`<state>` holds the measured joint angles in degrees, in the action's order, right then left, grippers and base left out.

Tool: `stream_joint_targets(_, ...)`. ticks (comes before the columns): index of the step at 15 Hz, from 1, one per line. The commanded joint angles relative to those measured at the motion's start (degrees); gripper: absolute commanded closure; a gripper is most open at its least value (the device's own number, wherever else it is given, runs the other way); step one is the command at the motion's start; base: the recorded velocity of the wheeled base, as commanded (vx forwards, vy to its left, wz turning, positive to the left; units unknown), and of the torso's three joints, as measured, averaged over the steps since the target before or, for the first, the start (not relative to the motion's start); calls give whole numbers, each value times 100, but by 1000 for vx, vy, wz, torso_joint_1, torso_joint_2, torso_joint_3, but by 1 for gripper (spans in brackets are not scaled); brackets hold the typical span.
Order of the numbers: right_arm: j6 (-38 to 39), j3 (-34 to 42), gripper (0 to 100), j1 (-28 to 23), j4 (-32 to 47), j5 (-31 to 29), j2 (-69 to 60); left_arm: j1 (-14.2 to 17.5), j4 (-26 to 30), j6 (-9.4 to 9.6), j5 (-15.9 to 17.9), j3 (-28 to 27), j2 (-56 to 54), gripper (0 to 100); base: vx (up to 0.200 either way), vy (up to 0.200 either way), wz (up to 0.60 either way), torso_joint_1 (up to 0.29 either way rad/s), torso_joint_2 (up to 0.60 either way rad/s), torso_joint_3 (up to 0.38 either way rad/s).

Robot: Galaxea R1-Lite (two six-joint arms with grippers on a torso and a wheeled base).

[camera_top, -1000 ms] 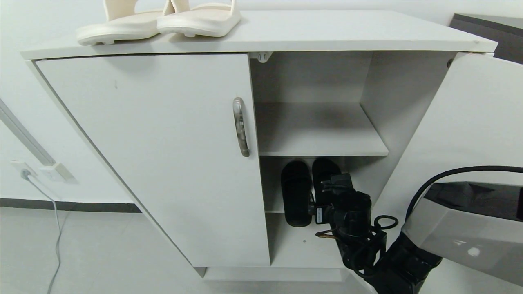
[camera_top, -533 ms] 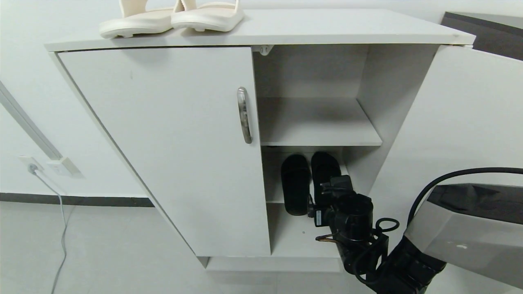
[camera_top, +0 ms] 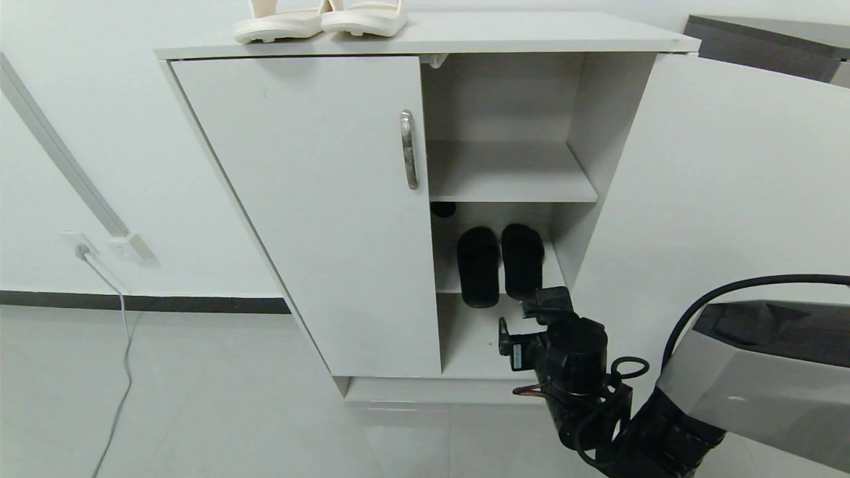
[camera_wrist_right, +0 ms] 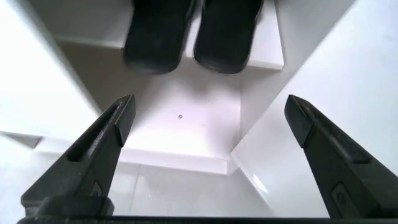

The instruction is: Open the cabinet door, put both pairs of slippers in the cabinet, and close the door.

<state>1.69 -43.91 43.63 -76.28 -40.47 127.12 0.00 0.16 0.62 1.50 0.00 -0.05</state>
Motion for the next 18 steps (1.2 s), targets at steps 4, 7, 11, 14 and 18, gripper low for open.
stream_joint_targets(4, -2, 40, 0, 5, -10, -4, -47, 0, 2, -9, -1, 0, 5, 100, 0, 0, 0, 0, 0, 0)
stream_joint_targets(7, -2, 40, 0, -4, -10, -4, -65, 0, 2, -1, -1, 0, 5, 100, 0, 0, 0, 0, 0, 0)
stream_joint_targets(11, -2, 40, 0, 5, -10, -4, -74, 0, 2, -1, -1, 0, 5, 100, 0, 0, 0, 0, 0, 0)
stream_joint_targets(14, -2, 40, 0, 5, -10, -4, -74, 0, 2, -1, -1, 0, 14, 100, 0, 0, 0, 2, 2, 121)
stream_joint_targets(18, -2, 40, 0, 5, -10, -4, -82, 0, 2, -1, -1, 0, 5, 100, 0, 0, 0, 6, 2, 196)
